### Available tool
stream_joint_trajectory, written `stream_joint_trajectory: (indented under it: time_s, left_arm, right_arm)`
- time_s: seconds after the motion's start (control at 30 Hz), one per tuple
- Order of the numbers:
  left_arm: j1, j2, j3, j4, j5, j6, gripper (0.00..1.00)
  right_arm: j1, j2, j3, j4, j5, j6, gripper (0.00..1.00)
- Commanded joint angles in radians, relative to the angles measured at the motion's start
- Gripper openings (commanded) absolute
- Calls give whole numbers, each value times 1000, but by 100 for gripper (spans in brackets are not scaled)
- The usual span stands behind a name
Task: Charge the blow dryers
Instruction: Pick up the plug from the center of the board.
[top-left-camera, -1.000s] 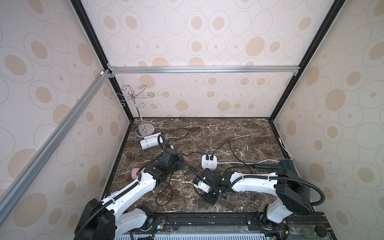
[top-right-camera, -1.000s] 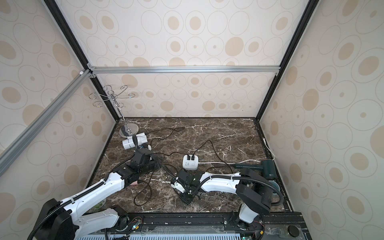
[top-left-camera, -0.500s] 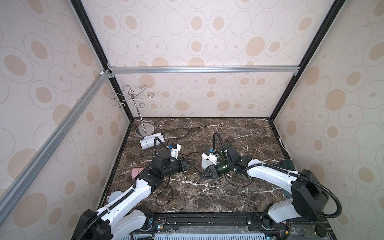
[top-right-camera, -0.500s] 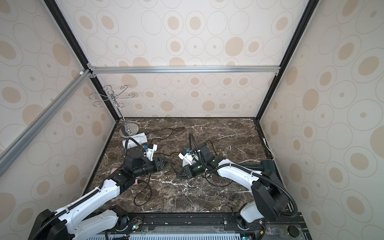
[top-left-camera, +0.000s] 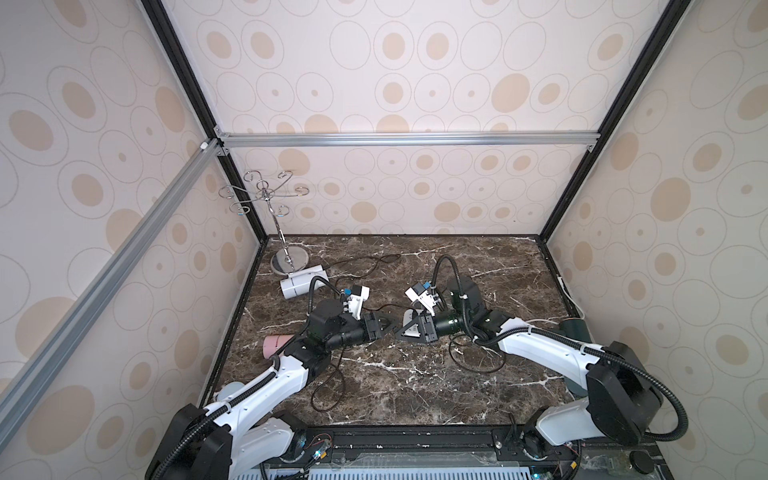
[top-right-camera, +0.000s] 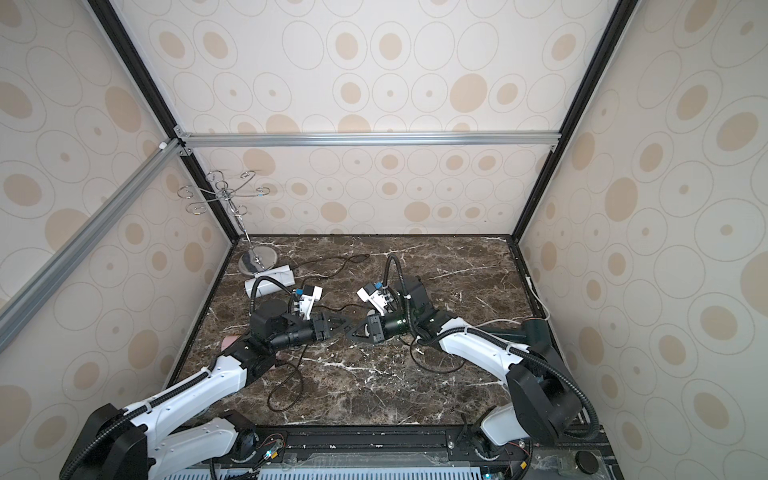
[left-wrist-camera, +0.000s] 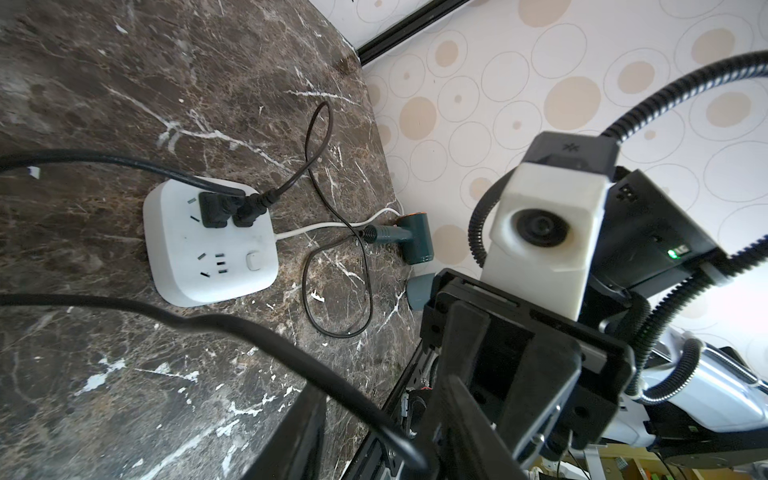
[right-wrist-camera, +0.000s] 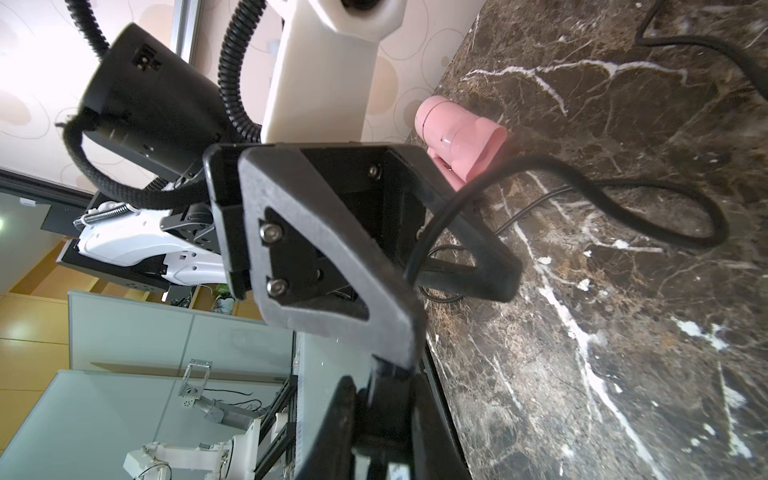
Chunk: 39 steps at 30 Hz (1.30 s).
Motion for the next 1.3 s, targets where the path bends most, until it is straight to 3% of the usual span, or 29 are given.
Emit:
stream_joint_trajectory:
  time_s: [0.0,0.13,0.3,0.37,0.53,0.6,0.67,0.73,0.77,0.83,0.9,1.1,1.27]
  left_arm:
    - [-2,-2,13,53,47,-30,45]
    - [-4,16,-1,127,69,-61,46]
    - [-7,40,-12,212,89,-101,37]
    - [-6,40,-21,247,98,-117,31]
    - [-7,33,-27,269,98,-131,8]
    - [-7,28,-31,275,89,-138,3]
    - [-7,19,-30,274,81,-140,1]
    - [-7,14,-24,259,75,-133,0]
    - [-7,13,-22,250,70,-130,0]
    - [-6,12,-20,241,65,-127,0]
    - [-7,14,-18,234,61,-124,0]
    - [-7,27,-3,220,62,-113,0]
    - [-8,30,8,201,70,-98,0]
  right_arm:
    - [-14,-19,-10,39,-19,15,0]
    - [-14,-15,-10,55,-30,25,0]
    - [-14,-9,-30,112,-41,58,0]
    - [-15,7,-51,170,-51,98,0]
    - [-21,102,-120,540,-106,345,0]
    - [-21,117,-120,578,-113,371,0]
    - [-21,114,-116,553,-114,356,8]
    - [-21,96,-109,484,-116,317,35]
    - [-21,85,-108,447,-112,297,42]
    - [-20,56,-102,351,-109,236,46]
    - [-22,39,-105,296,-107,211,46]
    - [-32,29,-145,345,-107,251,31]
    - [-33,47,-141,392,-105,279,29]
